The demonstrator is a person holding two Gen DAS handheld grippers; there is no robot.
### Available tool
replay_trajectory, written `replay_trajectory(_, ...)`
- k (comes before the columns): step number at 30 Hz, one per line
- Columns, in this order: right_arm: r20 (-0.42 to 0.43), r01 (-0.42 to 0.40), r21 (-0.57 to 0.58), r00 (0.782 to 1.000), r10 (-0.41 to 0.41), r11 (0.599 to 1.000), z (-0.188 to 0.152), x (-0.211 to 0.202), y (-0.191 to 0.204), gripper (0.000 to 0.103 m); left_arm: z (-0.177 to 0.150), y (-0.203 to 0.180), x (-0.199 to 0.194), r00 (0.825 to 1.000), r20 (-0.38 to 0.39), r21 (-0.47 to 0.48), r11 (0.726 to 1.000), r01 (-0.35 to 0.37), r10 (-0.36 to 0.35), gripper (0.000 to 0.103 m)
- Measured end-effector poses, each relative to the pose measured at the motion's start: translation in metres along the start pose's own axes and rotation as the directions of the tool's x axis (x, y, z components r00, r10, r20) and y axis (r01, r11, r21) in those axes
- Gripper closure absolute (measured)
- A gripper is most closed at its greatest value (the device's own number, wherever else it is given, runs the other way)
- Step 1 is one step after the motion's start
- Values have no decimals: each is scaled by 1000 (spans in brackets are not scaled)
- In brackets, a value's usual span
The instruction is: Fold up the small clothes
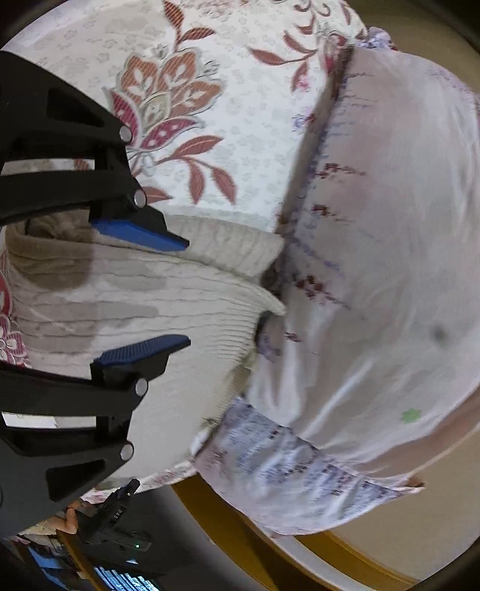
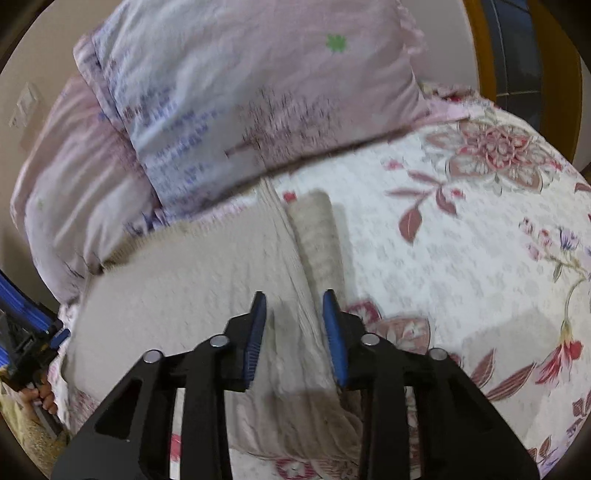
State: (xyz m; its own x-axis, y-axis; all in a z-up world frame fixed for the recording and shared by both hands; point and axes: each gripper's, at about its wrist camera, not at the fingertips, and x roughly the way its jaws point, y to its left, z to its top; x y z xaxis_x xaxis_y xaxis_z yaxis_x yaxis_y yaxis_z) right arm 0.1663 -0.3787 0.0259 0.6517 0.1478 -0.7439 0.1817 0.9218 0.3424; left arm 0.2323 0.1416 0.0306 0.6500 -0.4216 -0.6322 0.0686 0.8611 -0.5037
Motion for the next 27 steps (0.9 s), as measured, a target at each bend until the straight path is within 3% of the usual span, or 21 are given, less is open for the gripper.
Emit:
replay_trajectory(3, 10, 28, -33, 1000, -27, 999, -7, 1, 3, 90, -6, 1, 8, 999, -28, 7, 1000, -19, 19, 74)
replay_trajectory(8, 17, 20, -32, 1000, -20, 999, -7, -4, 2, 93, -9, 3, 10, 998, -43, 19, 999, -37, 38, 96)
replay_trajectory(19, 29, 19, -2, 999, -19, 1000, -21, -25, 3, 94, -15, 9, -9, 998, -53, 16, 1000, -17, 18, 99)
replay_trajectory(27, 16, 96, -34, 995, -95, 995, -26, -14, 8, 93, -20, 10, 2, 998, -53, 16, 999, -45, 46, 95)
